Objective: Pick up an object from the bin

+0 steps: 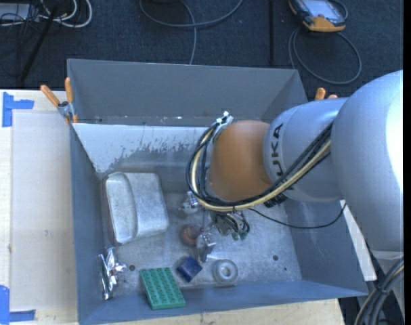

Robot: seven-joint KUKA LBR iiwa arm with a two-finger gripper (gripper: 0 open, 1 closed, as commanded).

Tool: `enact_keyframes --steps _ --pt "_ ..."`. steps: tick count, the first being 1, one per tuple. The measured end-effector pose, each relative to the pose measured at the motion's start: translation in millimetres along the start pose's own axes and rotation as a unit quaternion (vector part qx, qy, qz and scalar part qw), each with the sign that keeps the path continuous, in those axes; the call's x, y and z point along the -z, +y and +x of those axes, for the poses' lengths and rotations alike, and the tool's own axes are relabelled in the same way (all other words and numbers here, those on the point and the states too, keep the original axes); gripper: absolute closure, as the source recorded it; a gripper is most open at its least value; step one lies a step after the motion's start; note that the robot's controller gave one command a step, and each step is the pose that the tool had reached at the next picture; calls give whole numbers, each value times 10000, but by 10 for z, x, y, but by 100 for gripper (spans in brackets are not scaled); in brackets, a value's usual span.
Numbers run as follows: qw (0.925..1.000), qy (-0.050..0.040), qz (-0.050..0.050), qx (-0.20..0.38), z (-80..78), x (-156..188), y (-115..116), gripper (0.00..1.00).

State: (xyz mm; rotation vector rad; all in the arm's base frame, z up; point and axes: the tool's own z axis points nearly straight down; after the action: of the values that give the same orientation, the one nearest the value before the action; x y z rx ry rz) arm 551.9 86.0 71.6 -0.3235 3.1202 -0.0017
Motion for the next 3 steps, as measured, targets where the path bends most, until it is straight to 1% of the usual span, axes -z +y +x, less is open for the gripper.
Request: enact_keyframes --steps 1,2,3 --pt "10000 20 -2 4 -7 10 -1 0" --pt "10000 1 -8 8 -24 35 6 100" --pt "10000 19 -6 14 -30 55 7 100"
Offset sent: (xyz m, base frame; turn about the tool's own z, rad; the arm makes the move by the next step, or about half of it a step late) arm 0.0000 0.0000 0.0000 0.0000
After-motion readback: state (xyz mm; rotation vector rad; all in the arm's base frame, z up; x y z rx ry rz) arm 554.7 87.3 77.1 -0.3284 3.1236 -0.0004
